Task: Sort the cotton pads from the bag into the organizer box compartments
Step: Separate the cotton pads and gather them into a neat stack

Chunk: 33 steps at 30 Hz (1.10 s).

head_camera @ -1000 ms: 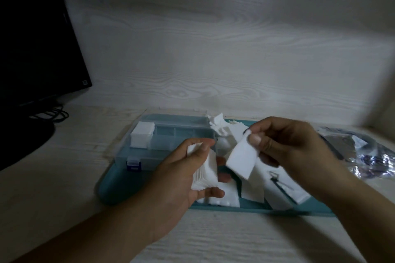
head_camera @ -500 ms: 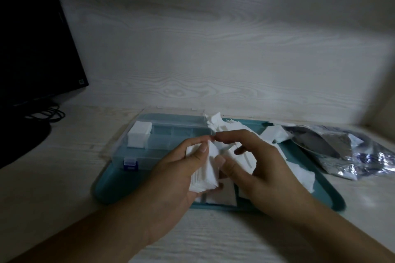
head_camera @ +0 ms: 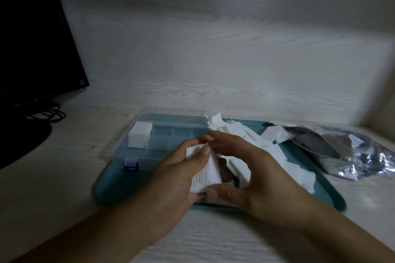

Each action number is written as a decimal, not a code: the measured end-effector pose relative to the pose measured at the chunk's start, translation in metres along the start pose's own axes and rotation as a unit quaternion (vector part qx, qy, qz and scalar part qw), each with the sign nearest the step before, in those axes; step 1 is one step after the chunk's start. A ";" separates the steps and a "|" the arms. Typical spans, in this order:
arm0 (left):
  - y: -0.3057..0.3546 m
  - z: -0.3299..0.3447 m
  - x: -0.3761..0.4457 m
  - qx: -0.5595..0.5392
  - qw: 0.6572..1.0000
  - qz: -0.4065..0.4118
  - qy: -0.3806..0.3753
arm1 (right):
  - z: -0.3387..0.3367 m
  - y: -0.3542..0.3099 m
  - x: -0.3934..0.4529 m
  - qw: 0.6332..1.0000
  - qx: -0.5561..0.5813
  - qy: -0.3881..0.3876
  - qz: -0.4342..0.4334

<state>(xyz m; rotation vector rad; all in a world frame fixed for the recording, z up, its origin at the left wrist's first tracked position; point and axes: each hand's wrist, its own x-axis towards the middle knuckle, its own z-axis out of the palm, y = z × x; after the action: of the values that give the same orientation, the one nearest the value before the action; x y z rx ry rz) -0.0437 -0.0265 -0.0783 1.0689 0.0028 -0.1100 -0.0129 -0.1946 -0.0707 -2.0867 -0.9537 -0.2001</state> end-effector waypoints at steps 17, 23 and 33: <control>0.007 0.001 -0.001 0.003 1.000 0.013 0.006 | -0.067 0.051 0.012 0.907 -0.294 0.107 0.281; 0.007 -0.002 -0.002 0.017 1.000 0.011 0.013 | -0.061 0.042 0.012 0.892 -0.328 0.015 0.309; 0.009 0.004 -0.006 0.043 0.999 0.010 0.015 | -0.059 0.041 0.013 0.935 -0.240 0.140 0.221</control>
<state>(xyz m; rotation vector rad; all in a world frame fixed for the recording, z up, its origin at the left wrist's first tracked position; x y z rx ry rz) -0.0490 -0.0248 -0.0684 1.1556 0.0152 -0.0765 0.0351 -0.2464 -0.0514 -2.5668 -0.2576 -0.5180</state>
